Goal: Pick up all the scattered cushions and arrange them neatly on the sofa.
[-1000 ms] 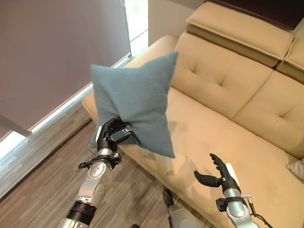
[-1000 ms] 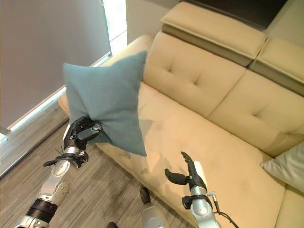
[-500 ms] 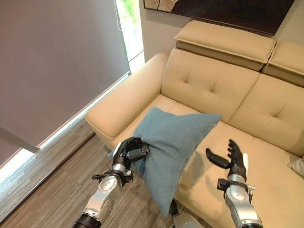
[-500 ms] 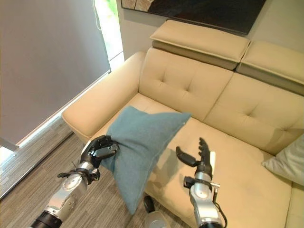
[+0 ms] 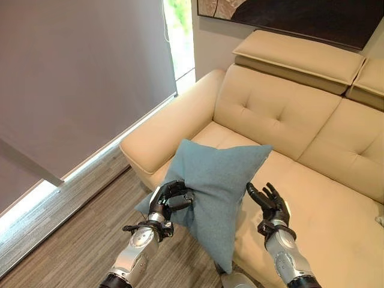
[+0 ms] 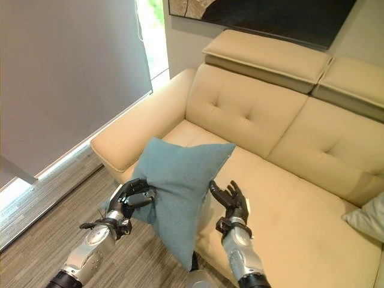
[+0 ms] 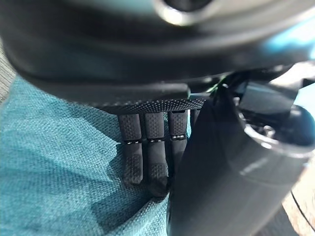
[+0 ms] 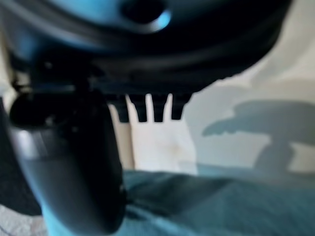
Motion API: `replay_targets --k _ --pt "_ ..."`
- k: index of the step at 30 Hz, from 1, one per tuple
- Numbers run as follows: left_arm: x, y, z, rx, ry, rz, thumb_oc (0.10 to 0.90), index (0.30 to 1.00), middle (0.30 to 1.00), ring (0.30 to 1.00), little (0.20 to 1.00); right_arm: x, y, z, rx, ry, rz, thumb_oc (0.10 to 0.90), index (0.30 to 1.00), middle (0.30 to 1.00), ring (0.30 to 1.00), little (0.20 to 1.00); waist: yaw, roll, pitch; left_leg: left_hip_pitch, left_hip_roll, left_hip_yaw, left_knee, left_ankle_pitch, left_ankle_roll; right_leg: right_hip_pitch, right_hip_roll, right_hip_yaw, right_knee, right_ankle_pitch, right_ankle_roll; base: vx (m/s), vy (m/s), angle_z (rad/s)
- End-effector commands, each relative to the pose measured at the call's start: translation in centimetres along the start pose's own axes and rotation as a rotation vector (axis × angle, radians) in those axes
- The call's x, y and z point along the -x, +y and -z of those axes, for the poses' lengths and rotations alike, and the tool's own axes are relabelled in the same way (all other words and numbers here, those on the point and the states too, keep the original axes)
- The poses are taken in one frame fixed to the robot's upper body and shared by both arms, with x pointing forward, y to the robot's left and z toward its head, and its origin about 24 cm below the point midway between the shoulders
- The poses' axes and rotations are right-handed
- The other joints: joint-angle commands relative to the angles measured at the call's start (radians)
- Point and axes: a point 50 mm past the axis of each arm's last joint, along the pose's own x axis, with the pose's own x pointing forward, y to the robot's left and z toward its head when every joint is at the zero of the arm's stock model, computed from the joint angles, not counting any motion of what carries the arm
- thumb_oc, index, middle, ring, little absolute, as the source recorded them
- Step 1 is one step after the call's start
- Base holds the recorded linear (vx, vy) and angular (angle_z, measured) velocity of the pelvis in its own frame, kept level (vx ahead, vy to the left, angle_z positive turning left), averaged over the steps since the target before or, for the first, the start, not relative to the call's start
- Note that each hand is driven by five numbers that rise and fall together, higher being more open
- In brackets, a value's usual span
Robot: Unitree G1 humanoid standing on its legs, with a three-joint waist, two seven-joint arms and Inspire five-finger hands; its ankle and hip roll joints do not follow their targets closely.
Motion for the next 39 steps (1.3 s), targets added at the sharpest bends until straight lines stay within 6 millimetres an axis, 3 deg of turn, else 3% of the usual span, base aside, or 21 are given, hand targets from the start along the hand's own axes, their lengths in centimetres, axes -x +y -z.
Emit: replay_targets --k 1,6,9,14,23,34,35,36,37,39 --pt "-1.3 -3.5 -7.6 0.037 -0.363 0.246 0.4 0.3 0.3 0.3 0.3 -1.1 3.3 -3.1 -0.075 -0.153 -0.137 0.8 0.9 0.9 0.9 0.9 0.015 -0.082 -0.149 -0.003 -0.003 -0.05 0.011 -0.075 0.0 0.118 -0.041 -0.023 0.046 -0.173 0.083 0.0 0.001 0.1" --pt "-1.0 -3.3 -6.9 -0.003 -0.335 0.27 0.4 0.3 0.3 0.3 0.3 -0.4 4.7 -5.4 -0.075 -0.247 -0.273 0.8 0.9 0.9 0.9 0.9 0.029 -0.087 -0.143 -0.011 -0.003 -0.065 0.006 -0.066 -0.002 0.119 -0.042 -0.034 0.045 -0.174 0.083 0.0 0.013 0.11" --pt "-0.9 -2.9 -6.6 -0.053 -0.316 0.279 0.4 0.3 0.3 0.3 0.3 0.2 4.5 -6.2 -0.014 -0.276 -0.348 0.8 0.9 0.9 0.9 0.9 0.031 -0.095 -0.141 -0.017 -0.001 -0.072 0.002 -0.062 -0.004 0.118 -0.043 -0.044 0.045 -0.176 0.083 0.0 0.012 0.11" --pt "-0.9 -2.5 -6.5 -0.097 -0.294 0.296 0.4 0.3 0.3 0.3 0.3 0.4 4.3 -5.6 0.062 -0.225 -0.413 0.8 0.9 0.9 0.9 0.9 0.039 -0.112 -0.137 -0.03 0.002 -0.081 0.002 -0.058 -0.007 0.112 -0.043 -0.055 0.044 -0.172 0.084 -0.02 -0.008 0.08" --pt "-0.8 -2.5 -6.2 -0.122 -0.269 0.354 0.4 0.3 0.3 0.3 0.3 0.3 6.3 -5.7 0.117 -0.185 -0.56 0.8 0.9 0.9 0.9 0.9 0.061 -0.12 -0.131 -0.035 0.001 -0.091 0.002 -0.057 -0.008 0.113 -0.044 -0.063 0.037 -0.168 0.082 0.0 0.0 0.0" --pt "-0.2 -5.0 -6.9 -0.123 -0.28 0.521 0.4 0.3 0.3 0.3 0.3 -1.1 8.2 -2.8 -0.007 0.003 -0.557 0.8 0.9 0.9 0.9 0.9 0.09 -0.117 -0.13 -0.035 -0.002 -0.112 0.002 -0.057 -0.009 0.128 -0.047 -0.078 0.031 -0.172 0.078 -0.01 -0.006 0.03" --pt "0.1 -5.6 -6.8 -0.11 -0.279 0.566 0.4 0.3 0.3 0.3 0.3 -1.2 8.7 -1.9 -0.032 0.047 -0.563 0.591 0.587 0.587 0.587 0.587 0.097 -0.117 -0.131 -0.035 -0.003 -0.116 0.002 -0.056 -0.009 0.131 -0.046 -0.081 0.031 -0.172 0.078 0.0 0.0 0.0" --pt "0.2 -5.8 -6.7 -0.102 -0.275 0.581 0.4 0.3 0.3 0.3 0.3 -1.1 8.8 -1.5 -0.038 0.067 -0.565 0.445 0.368 0.368 0.368 0.368 0.099 -0.117 -0.132 -0.035 -0.002 -0.118 0.002 -0.056 -0.009 0.132 -0.045 -0.082 0.031 -0.173 0.077 -0.01 -0.018 0.04" --pt "0.2 -5.8 -6.7 -0.102 -0.275 0.581 0.4 0.3 0.3 0.3 0.3 -1.1 8.8 -1.5 -0.039 0.067 -0.565 0.4 0.3 0.3 0.3 0.3 0.099 -0.117 -0.132 -0.035 -0.002 -0.118 0.002 -0.056 -0.009 0.133 -0.045 -0.082 0.031 -0.173 0.077 -0.01 -0.014 0.09" --pt "0.5 -6.6 -6.7 -0.096 -0.279 0.625 0.4 0.3 0.3 0.3 0.3 -0.7 9.5 -0.4 -0.044 0.109 -0.595 0.4 0.3 0.3 0.3 0.3 0.103 -0.118 -0.134 -0.035 -0.002 -0.123 0.002 -0.055 -0.009 0.136 -0.045 -0.084 0.03 -0.175 0.075 -0.02 -0.025 0.14"
